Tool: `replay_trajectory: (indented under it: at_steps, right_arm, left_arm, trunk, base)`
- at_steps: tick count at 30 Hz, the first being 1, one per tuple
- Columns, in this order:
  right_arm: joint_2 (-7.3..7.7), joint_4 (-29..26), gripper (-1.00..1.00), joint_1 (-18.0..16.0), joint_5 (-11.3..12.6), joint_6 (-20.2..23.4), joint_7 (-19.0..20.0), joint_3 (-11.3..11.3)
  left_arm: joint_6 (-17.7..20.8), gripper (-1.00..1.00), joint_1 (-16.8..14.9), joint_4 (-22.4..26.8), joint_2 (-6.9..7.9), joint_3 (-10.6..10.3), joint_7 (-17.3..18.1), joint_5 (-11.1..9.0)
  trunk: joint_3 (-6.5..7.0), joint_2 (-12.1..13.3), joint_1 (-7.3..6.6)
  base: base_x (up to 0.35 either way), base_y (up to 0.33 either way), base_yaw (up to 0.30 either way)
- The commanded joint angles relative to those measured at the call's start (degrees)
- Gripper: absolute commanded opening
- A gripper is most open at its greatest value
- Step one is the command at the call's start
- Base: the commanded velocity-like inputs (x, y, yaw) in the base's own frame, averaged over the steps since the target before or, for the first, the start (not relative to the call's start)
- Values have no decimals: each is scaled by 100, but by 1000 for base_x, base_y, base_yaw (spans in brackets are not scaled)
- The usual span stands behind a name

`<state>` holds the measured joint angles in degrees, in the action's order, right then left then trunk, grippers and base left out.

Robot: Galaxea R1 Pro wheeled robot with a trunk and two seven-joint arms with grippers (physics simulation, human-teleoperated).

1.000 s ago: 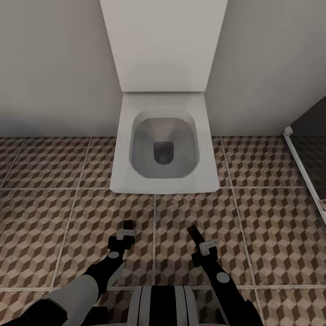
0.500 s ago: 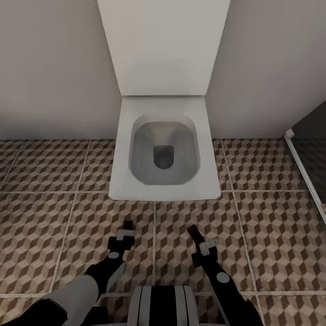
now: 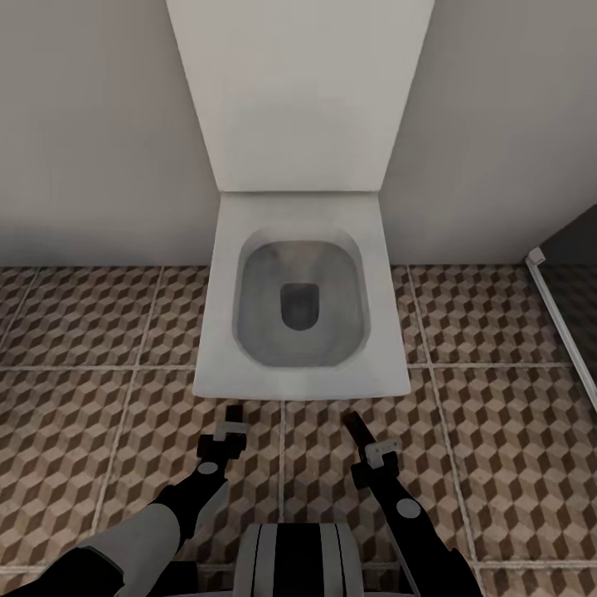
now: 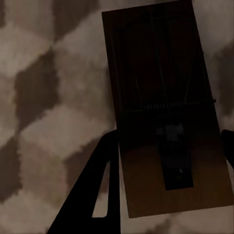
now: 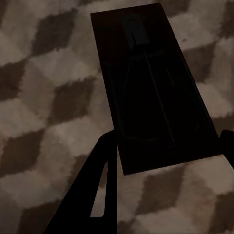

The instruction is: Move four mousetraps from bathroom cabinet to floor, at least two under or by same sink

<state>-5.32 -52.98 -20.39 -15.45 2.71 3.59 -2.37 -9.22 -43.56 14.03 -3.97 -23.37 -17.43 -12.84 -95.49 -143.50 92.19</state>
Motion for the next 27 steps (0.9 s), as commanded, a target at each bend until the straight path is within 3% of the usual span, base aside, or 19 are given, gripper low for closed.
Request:
replay_trajectory:
  at_steps: [1,27]
  right_arm:
    - [-3,-11,-100,0,-49,28,28,8]
    - [-5,141,-100,0,-46,-222,14,10]
  left_arm:
    - [-19,-100,-4,-5,1,-53,-51,-43]
    - [-19,-100,-4,-181,-28,-62,-42,-43]
  trunk:
    - [-3,-1,0]
    - [-3,-1,0]
  base:
    - [25,0,0]
    - [2,0,0]
